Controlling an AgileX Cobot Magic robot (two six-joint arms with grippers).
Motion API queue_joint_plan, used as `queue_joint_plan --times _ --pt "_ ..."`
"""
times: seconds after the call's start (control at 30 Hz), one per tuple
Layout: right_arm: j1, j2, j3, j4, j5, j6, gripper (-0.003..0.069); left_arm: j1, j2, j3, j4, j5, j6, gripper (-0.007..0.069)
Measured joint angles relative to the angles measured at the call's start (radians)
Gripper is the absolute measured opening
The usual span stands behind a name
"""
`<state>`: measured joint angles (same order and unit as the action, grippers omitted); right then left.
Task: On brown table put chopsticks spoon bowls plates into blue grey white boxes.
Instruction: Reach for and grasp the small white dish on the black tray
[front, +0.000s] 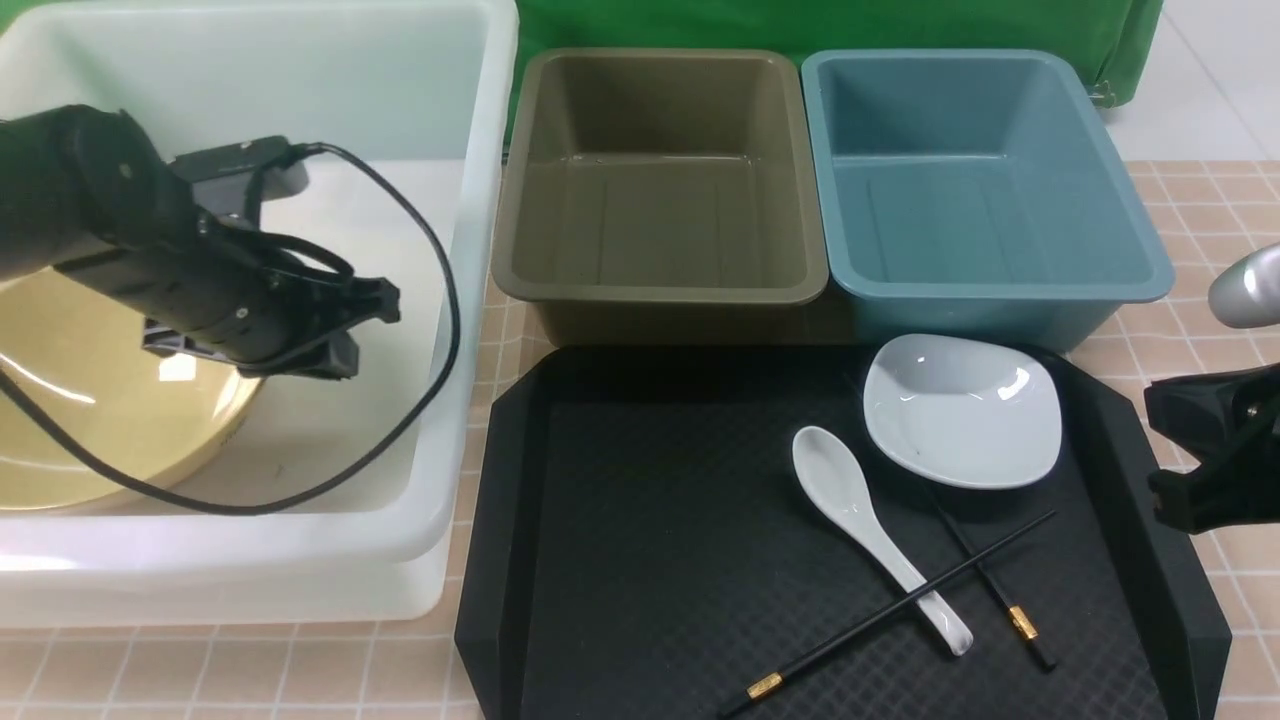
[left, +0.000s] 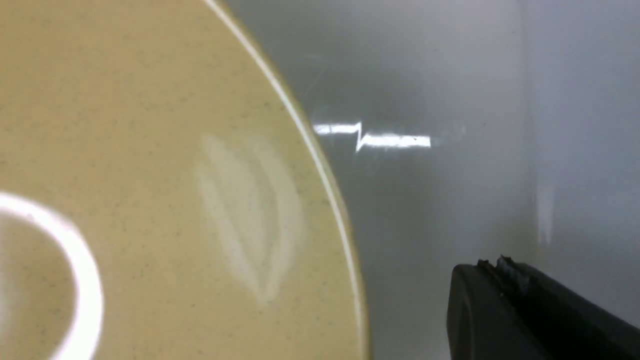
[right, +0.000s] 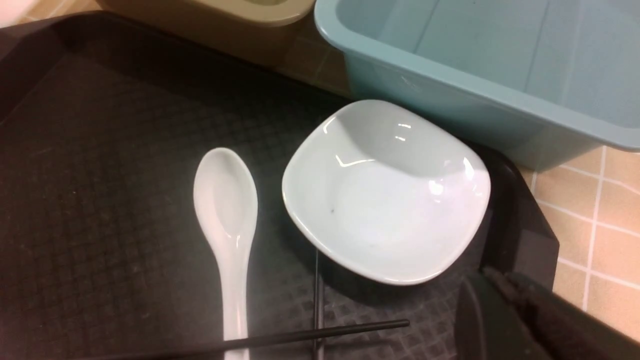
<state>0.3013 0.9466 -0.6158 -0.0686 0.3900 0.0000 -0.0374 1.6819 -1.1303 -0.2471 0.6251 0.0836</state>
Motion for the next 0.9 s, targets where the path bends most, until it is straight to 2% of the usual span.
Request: queue_joint_plan --times 0.2,0.37,0.67,0.9 --pt "0.0 0.0 0.0 0.0 0.0 0.0 0.008 0.032 -0.001 0.0 0.036 0.008 -0.084 -0.0006" --pt "0.0 0.0 0.0 0.0 0.0 0.0 0.0082 0.031 -0.043 0.0 0.048 0.023 -0.103 -0.0006" --pt "0.0 0.019 0.0 0.0 0.058 -0.057 0.0085 -0.008 -0.46 0.0 0.047 -0.011 -0.027 -0.0006" --pt "0.0 0.152 -0.025 0.004 0.122 -0.059 0.0087 -0.01 -0.875 0.129 0.078 -0.149 0.049 -0.0006"
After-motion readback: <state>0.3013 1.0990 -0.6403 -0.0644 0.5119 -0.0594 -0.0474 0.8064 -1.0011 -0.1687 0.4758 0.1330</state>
